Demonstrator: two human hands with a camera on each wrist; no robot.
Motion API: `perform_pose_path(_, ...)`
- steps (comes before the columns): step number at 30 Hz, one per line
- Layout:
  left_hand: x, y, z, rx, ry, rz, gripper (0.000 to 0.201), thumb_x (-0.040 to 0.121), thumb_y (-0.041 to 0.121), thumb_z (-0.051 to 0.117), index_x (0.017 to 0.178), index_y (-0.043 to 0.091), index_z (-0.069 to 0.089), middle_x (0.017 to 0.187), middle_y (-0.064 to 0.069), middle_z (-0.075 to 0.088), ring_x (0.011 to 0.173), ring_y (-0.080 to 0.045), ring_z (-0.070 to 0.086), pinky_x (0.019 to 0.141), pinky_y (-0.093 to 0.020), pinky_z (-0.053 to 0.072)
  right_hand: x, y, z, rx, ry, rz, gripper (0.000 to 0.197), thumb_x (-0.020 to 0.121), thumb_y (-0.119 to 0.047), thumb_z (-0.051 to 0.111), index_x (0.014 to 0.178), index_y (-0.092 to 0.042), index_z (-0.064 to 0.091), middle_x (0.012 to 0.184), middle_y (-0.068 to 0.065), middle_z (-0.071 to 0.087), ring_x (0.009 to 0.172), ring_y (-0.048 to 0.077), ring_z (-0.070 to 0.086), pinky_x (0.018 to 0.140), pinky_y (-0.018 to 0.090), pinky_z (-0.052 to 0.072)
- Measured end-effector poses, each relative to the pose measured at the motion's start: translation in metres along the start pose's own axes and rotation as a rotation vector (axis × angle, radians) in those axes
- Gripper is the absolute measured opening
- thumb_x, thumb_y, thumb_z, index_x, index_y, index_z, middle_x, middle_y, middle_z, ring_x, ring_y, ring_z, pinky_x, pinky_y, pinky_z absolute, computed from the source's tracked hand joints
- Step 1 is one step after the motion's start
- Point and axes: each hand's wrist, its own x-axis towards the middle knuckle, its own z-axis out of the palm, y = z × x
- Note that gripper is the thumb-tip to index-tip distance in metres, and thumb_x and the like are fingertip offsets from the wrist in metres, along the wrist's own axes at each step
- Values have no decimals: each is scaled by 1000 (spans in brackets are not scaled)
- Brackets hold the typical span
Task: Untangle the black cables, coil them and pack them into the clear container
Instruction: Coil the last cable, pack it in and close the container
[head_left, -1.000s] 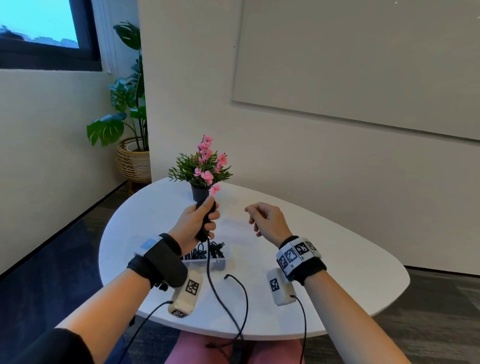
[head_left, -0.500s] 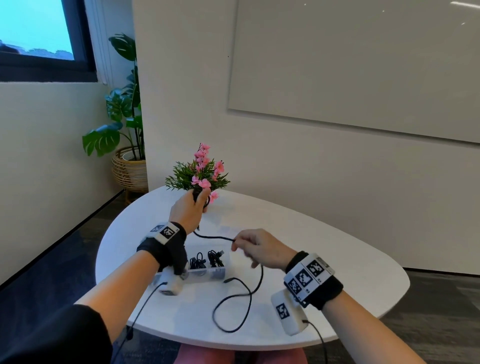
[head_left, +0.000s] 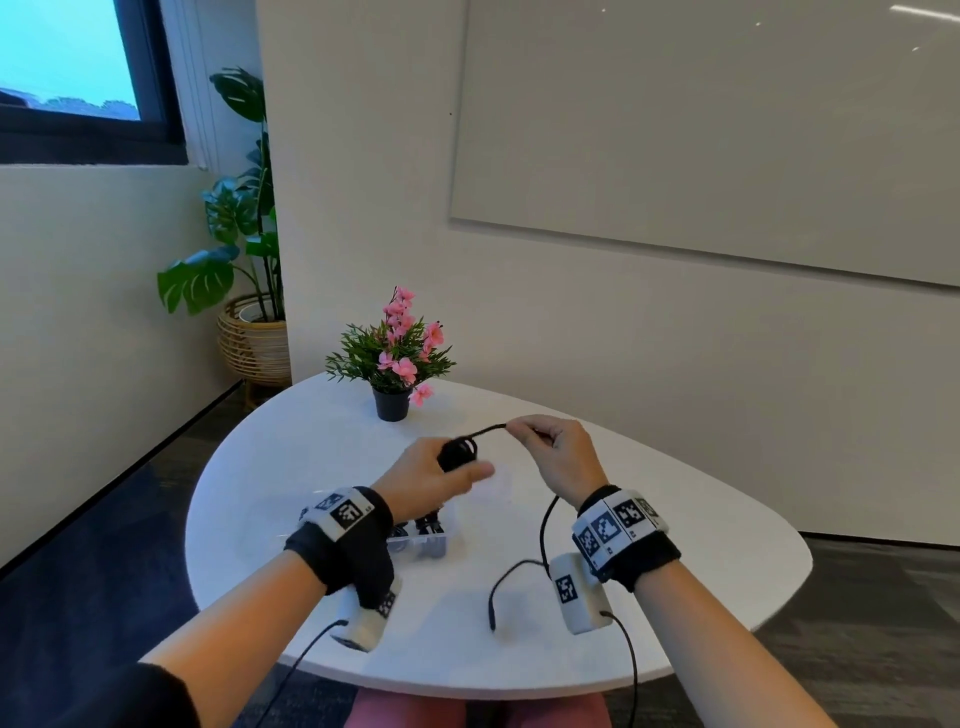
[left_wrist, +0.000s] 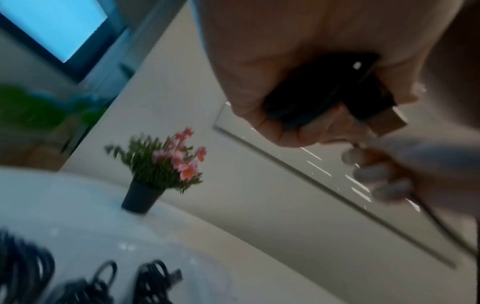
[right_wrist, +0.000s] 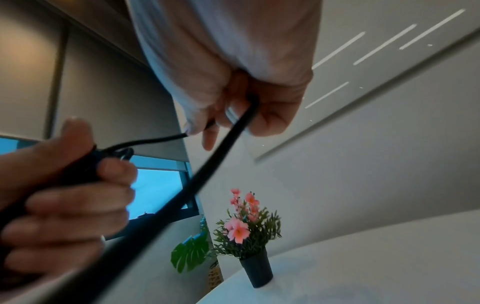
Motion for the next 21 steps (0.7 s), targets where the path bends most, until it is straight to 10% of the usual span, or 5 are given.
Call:
perform_pose_path(10, 28, 5, 9, -744, 488, -165, 25, 98, 32, 45, 102, 8, 52, 82, -4, 53, 68, -13, 52, 47, -23, 47, -34, 25, 44, 47, -153, 124, 24, 100, -25, 35, 106, -22, 58, 72, -1, 44, 58, 11, 41, 51, 26, 40)
perform_pose_path(12, 34, 4, 6, -856, 493, -175, 24, 99, 32, 42, 105, 12, 53, 98, -3, 59, 86, -15, 60, 69, -34, 52, -45, 25, 49, 27, -291, 145, 32, 101, -30, 34, 126, -37, 51, 69, -4, 41, 57, 7, 41, 45, 20, 41)
perform_pose_path(15, 38, 1, -1, -922, 444, -183, 36, 100, 36, 37, 123, 12, 50, 112, -2, 62, 100, -21, 63, 90, -52, 46, -60, 29, 59, -217, -512, 61, 42, 101, -36, 31, 143, -41, 29, 81, -16, 51, 68, 3, 47, 73, 23, 46)
perform_pose_path(18, 37, 2, -4, -792, 579, -191, 23, 97, 35, 46, 101, 12, 51, 85, -1, 58, 62, -14, 57, 57, -33, 52, -63, 25, 59, -442, -639, -6, 43, 100, -42, 30, 141, -32, 38, 117, 7, 64, 96, 24, 57, 85, 32, 41)
perform_pose_path(21, 39, -13, -9, -126, 600, -71, 25, 95, 40, 46, 90, 15, 51, 73, 5, 56, 54, -16, 52, 51, -29, 42, -56, 9, 45, -445, -668, -60, 35, 100, -29, 35, 111, -12, 63, 109, 14, 65, 94, 28, 58, 76, 29, 38)
